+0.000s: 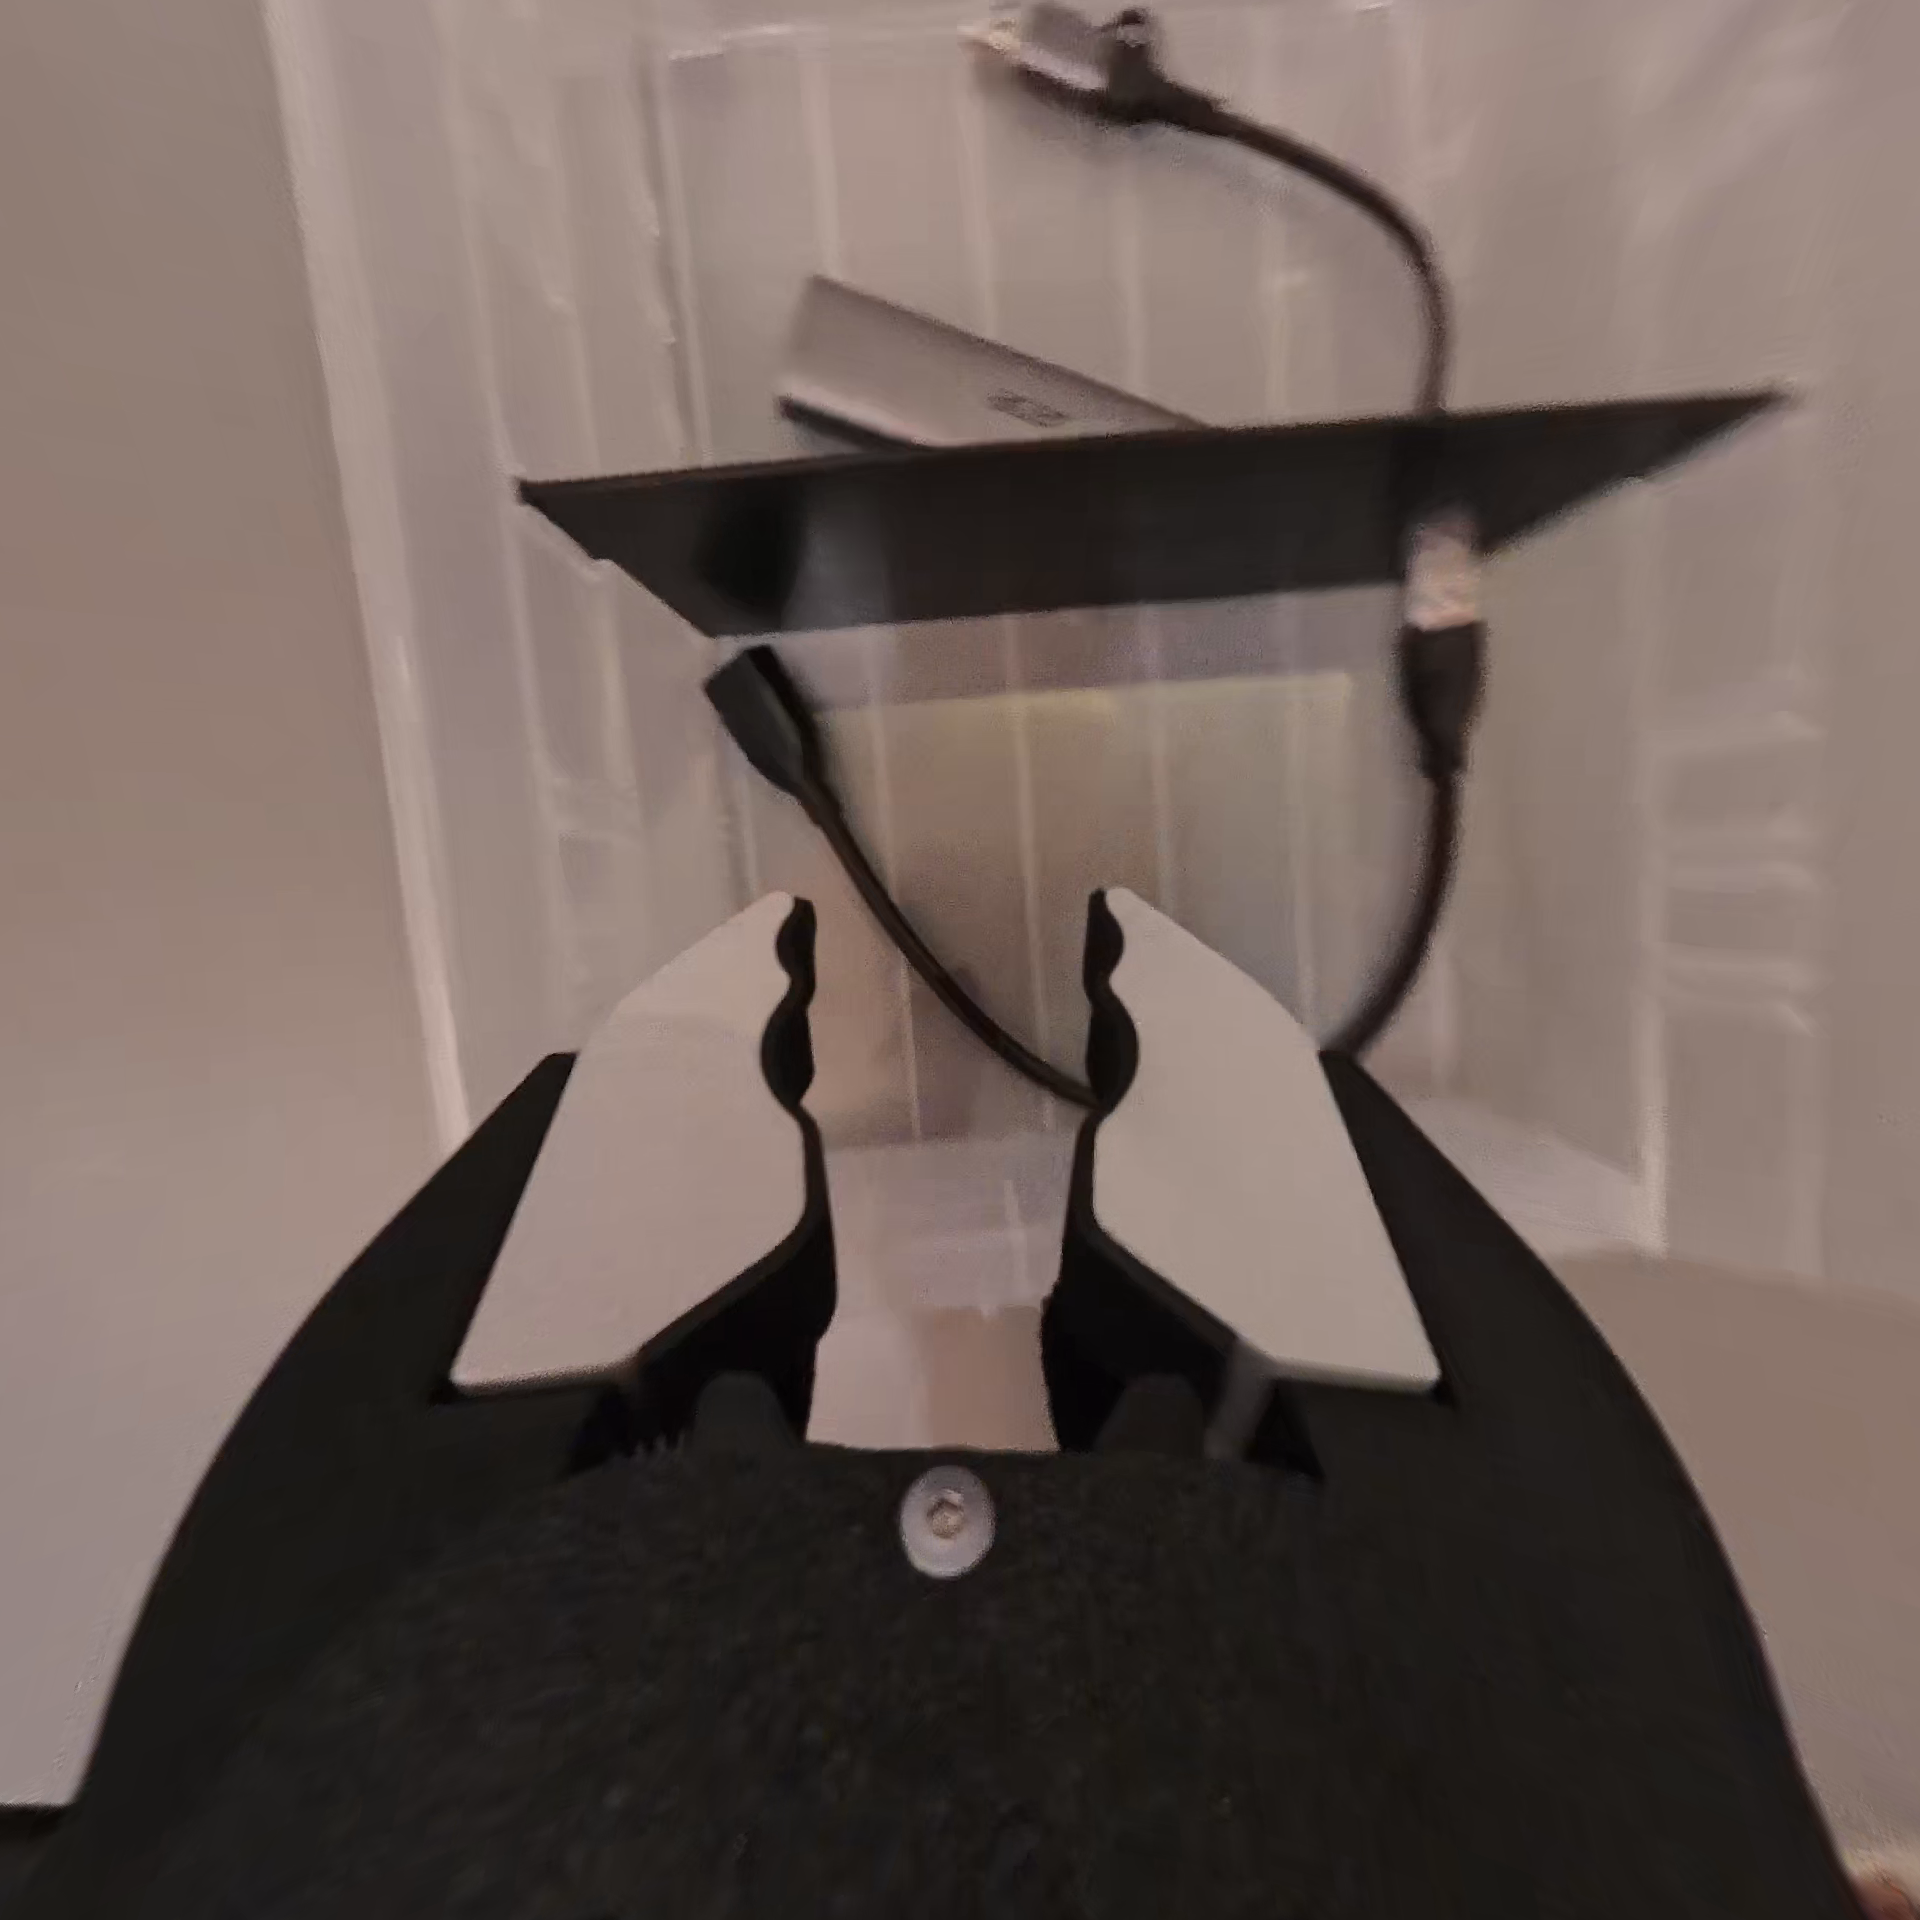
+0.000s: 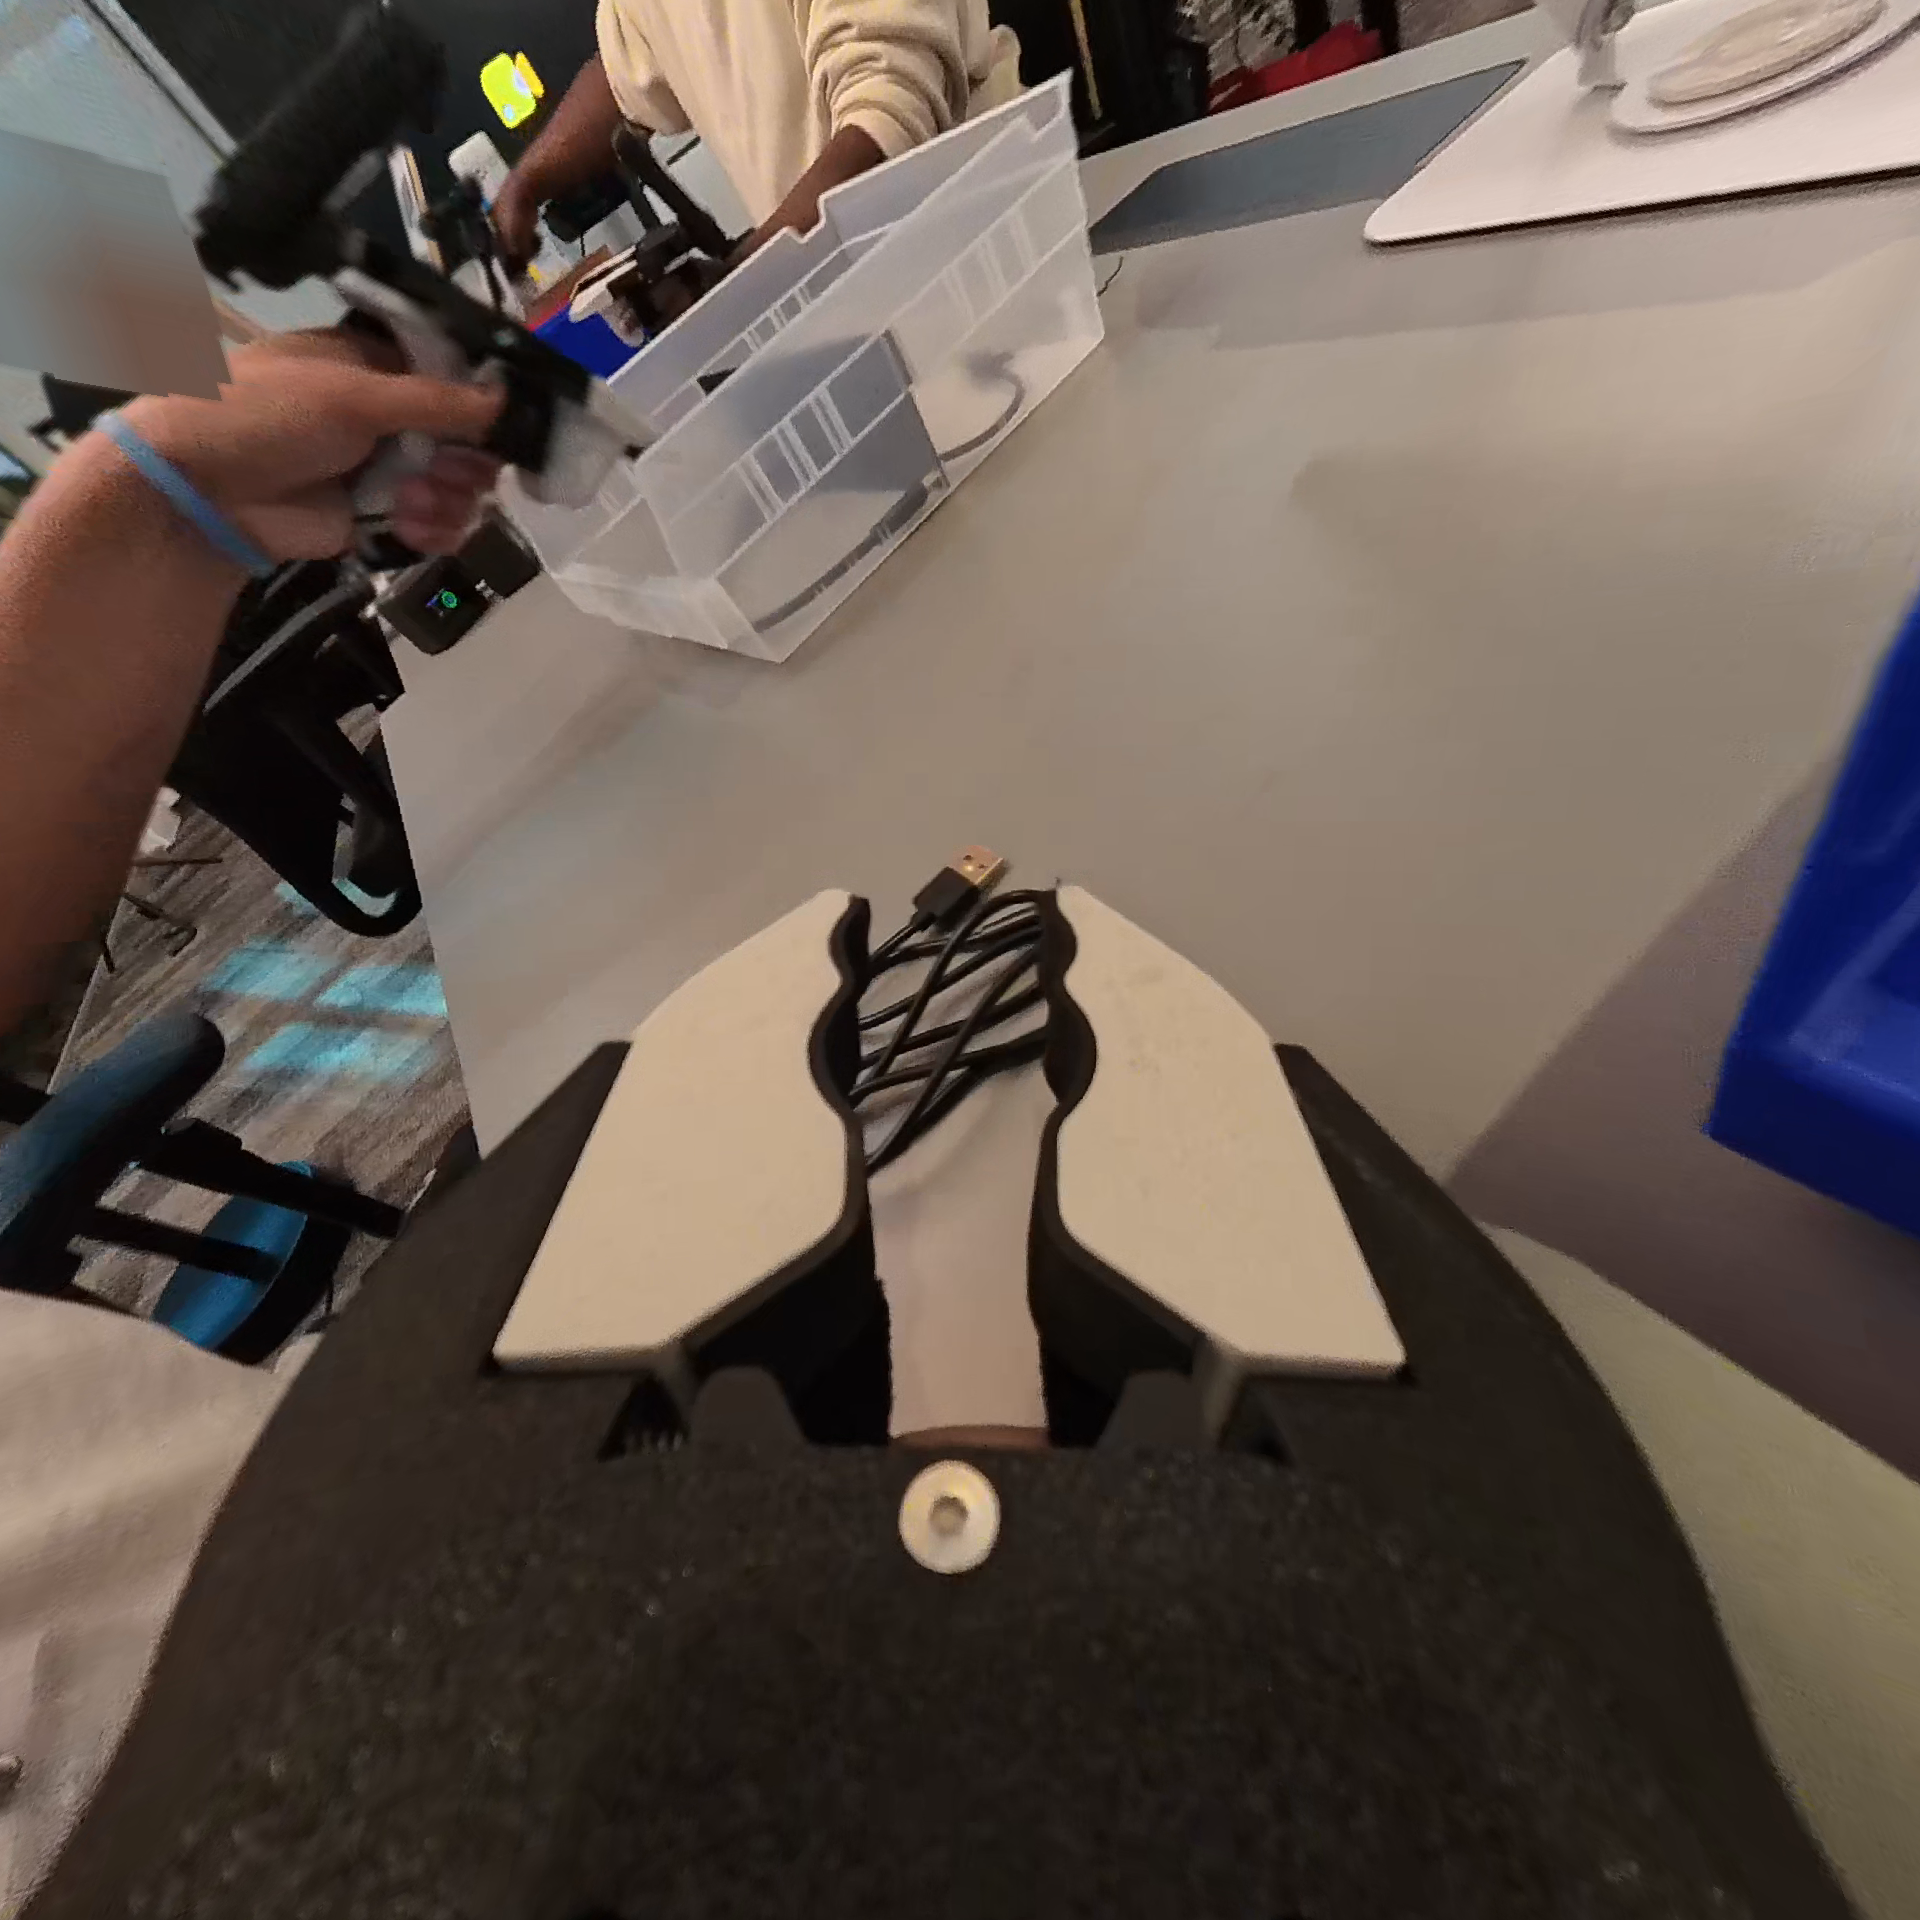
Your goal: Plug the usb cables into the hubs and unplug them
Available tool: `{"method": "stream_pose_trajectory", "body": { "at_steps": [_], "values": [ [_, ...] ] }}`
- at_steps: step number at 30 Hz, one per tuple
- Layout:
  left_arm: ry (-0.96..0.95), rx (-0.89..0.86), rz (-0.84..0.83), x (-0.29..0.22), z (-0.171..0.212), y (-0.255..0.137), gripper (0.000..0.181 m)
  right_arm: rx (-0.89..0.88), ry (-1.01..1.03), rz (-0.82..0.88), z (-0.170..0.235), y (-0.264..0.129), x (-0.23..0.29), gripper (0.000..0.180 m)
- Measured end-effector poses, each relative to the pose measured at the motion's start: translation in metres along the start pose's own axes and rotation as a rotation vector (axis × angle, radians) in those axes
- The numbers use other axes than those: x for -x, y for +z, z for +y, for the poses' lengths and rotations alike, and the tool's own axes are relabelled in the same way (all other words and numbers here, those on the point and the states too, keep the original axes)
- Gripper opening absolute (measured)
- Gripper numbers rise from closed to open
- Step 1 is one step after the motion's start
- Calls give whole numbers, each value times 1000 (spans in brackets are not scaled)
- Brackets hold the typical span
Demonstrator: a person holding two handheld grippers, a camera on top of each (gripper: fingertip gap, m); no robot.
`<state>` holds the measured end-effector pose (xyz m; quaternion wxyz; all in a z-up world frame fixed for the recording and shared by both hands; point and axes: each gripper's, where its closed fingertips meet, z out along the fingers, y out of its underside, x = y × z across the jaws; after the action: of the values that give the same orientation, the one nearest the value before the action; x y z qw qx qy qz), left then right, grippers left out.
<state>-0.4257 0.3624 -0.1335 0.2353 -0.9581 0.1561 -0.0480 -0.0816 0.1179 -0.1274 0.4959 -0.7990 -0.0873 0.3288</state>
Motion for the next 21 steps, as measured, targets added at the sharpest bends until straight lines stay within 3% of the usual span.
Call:
{"method": "stream_pose_trajectory", "body": {
  "at_steps": [7,13,19,21],
  "values": [
    [-198,-14,-104,19,-14,39,54,61,-47,-29,10,7,8,30],
    [-269,61,-137,28,4,59,51,53,13,-72,10,5,10,30],
    [-161,86,-109,24,11,59,5,54,36,-89,10,3,10,30],
    [-94,88,-127,23,12,59,5,56,44,-98,11,3,12,30]
  ]
}}
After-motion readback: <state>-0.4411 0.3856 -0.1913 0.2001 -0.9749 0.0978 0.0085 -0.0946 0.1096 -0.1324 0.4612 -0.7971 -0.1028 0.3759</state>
